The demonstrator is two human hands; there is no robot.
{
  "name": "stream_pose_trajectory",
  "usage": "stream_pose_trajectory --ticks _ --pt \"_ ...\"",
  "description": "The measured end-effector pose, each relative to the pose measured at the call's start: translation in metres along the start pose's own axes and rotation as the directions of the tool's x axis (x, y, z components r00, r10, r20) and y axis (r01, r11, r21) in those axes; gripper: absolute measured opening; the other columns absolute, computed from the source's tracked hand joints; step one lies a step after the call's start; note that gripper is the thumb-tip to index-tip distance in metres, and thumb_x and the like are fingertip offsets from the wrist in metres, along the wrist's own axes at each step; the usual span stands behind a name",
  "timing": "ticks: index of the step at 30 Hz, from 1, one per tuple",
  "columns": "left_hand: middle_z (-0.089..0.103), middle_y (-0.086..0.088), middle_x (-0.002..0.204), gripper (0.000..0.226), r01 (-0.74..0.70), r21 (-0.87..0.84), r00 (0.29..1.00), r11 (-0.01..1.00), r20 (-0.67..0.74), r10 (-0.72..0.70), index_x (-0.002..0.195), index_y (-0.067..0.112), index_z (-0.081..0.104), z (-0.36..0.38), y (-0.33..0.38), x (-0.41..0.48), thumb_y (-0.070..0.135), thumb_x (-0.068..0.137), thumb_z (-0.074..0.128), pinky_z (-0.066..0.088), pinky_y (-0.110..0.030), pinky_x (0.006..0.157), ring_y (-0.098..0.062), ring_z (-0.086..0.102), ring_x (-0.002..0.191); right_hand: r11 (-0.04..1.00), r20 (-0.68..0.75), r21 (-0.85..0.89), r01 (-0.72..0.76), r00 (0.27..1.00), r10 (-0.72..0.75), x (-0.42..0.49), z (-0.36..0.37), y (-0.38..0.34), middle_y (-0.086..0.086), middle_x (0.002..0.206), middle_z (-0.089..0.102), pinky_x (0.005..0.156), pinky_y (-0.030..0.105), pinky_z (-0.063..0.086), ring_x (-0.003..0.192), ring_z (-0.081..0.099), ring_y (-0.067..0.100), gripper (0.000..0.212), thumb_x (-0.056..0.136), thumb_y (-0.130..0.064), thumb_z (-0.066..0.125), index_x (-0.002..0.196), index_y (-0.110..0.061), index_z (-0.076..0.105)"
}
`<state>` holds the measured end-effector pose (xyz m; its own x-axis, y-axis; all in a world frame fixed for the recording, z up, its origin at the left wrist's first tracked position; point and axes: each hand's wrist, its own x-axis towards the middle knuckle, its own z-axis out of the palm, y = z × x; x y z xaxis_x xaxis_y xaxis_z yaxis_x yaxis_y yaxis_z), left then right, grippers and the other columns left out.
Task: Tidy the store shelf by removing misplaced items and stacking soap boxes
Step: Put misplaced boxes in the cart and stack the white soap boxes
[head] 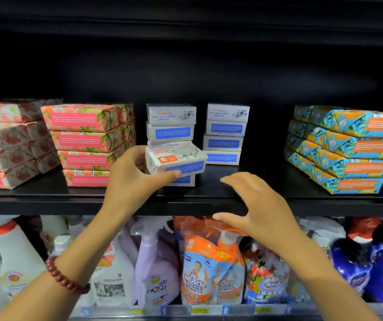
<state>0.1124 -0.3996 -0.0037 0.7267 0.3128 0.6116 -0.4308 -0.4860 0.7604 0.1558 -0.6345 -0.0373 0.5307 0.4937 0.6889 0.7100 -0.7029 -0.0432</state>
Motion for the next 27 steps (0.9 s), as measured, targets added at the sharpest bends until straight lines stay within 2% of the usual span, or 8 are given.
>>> stream_pose_trajectory --ticks 4,7,12,16,18,21,24,27 --pt "0.069 0.018 0.097 0.04 -0.039 0.01 0.999 0.999 -0.024 0.039 0.098 0.033 0.062 0.006 -0.002 -0.005 0.019 0.068 0.084 0.05 -0.009 0.069 0.004 0.066 0.088 0.998 -0.058 -0.054 -0.023 0.998 0.019 -0.004 0.008 0.002 -0.004 0.1 0.066 0.067 0.019 0.042 0.091 0.064 0.016 0.053 0.07 -0.057 0.06 0.105 -0.017 0.067" --pt "0.069 0.014 0.106 0.036 -0.104 0.057 0.995 0.993 -0.005 0.104 0.11 0.024 0.066 0.004 -0.002 -0.005 0.024 0.076 0.078 0.051 -0.013 0.076 0.002 0.065 0.095 0.999 -0.048 -0.05 -0.021 0.999 0.018 -0.005 0.01 0.003 -0.006 0.099 0.066 0.069 0.018 0.042 0.092 0.062 0.013 0.055 0.074 -0.062 0.049 0.103 -0.018 0.067" --pt "0.068 0.012 0.11 0.037 -0.125 0.15 0.989 0.981 -0.054 0.135 0.118 0.026 0.064 0.005 -0.011 -0.003 0.026 0.082 0.073 0.052 -0.022 0.083 -0.003 0.064 0.1 0.998 -0.059 -0.063 -0.025 0.998 0.021 -0.005 0.011 0.003 -0.006 0.099 0.066 0.069 0.018 0.041 0.091 0.063 0.013 0.051 0.071 -0.058 0.058 0.103 -0.018 0.067" --pt "0.068 0.014 0.103 0.032 -0.127 0.206 0.986 0.97 -0.085 0.147 0.115 0.025 0.065 0.007 -0.012 -0.005 0.02 0.084 0.069 0.049 -0.013 0.074 -0.001 0.064 0.088 0.999 -0.046 -0.04 -0.036 0.998 0.034 -0.006 0.011 0.004 -0.005 0.101 0.066 0.067 0.018 0.041 0.093 0.063 0.014 0.05 0.072 -0.056 0.064 0.104 -0.019 0.066" --pt "0.068 0.013 0.102 0.032 -0.117 0.212 0.984 0.97 -0.106 0.142 0.115 0.026 0.065 0.007 -0.014 -0.006 0.02 0.084 0.069 0.053 -0.021 0.077 -0.003 0.064 0.088 0.998 -0.036 -0.025 -0.052 0.998 0.051 -0.007 0.01 0.004 -0.005 0.102 0.066 0.067 0.02 0.043 0.094 0.063 0.016 0.049 0.073 -0.055 0.066 0.105 -0.019 0.066" --pt "0.063 0.007 0.114 0.04 -0.103 0.256 0.981 0.961 -0.135 0.141 0.122 0.02 0.059 0.008 -0.017 -0.008 0.023 0.084 0.071 0.053 -0.034 0.086 -0.01 0.06 0.101 0.999 0.002 -0.013 -0.052 0.999 0.052 -0.005 0.007 0.002 -0.006 0.107 0.064 0.07 0.021 0.043 0.1 0.061 0.015 0.049 0.074 -0.053 0.07 0.11 -0.02 0.065" --pt "0.057 -0.006 0.12 0.045 -0.221 0.446 0.92 0.867 -0.199 0.337 0.122 0.009 0.057 0.014 -0.013 -0.015 0.024 0.082 0.069 0.04 -0.026 0.096 -0.019 0.051 0.112 0.98 0.092 0.144 -0.135 0.988 0.123 0.003 -0.005 0.003 -0.013 0.109 0.061 0.08 0.024 0.047 0.103 0.055 0.006 0.05 0.075 -0.058 0.062 0.111 -0.025 0.064" --pt "0.063 -0.009 0.11 0.03 -0.407 0.53 0.84 0.744 -0.103 0.533 0.106 0.006 0.065 0.027 -0.003 -0.02 0.023 0.082 0.065 0.037 -0.024 0.092 -0.024 0.056 0.105 0.917 -0.036 0.358 -0.176 0.979 0.202 0.022 -0.014 0.013 -0.008 0.11 0.063 0.088 0.032 0.049 0.103 0.057 0.007 0.047 0.076 -0.049 0.066 0.112 -0.019 0.064"
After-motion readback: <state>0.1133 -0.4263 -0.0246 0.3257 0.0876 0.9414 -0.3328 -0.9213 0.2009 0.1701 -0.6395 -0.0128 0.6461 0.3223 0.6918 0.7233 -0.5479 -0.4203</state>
